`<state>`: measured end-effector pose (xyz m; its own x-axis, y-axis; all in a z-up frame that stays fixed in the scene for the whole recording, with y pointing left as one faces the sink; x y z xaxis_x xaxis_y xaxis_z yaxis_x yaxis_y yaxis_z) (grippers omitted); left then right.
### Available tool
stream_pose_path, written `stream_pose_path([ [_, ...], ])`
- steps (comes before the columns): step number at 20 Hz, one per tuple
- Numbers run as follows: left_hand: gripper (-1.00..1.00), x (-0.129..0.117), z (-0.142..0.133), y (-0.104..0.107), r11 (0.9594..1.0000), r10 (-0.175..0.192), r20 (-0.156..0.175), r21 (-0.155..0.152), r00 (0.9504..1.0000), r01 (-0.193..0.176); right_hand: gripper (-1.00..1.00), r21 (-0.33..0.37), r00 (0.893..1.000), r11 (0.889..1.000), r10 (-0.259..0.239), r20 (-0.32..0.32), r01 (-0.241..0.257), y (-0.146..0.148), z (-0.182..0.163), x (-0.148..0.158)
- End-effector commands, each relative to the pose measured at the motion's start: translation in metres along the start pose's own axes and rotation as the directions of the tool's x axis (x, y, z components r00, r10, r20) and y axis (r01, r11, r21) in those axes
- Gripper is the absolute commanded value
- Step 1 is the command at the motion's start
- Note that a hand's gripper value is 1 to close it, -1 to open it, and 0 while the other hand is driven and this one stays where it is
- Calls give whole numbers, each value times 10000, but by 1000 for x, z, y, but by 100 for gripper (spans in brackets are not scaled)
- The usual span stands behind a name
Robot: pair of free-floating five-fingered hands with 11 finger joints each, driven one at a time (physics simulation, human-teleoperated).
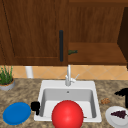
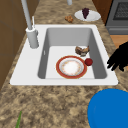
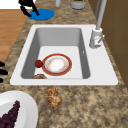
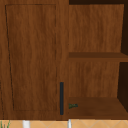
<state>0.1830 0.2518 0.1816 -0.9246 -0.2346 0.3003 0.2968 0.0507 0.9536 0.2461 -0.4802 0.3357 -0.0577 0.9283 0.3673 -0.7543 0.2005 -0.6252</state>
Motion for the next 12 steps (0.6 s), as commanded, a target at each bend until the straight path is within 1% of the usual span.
stream_pose_path([
  [1,0,0,0,0,10000,0,0,0,10000,0,-100,-83,9978,9991,-411,517,416,-6,13,-19],
  [12,0,0,0,0,10000,-1,-1,1,10000,1,-100,17,9891,9981,-619,1333,622,-23,40,-68],
])
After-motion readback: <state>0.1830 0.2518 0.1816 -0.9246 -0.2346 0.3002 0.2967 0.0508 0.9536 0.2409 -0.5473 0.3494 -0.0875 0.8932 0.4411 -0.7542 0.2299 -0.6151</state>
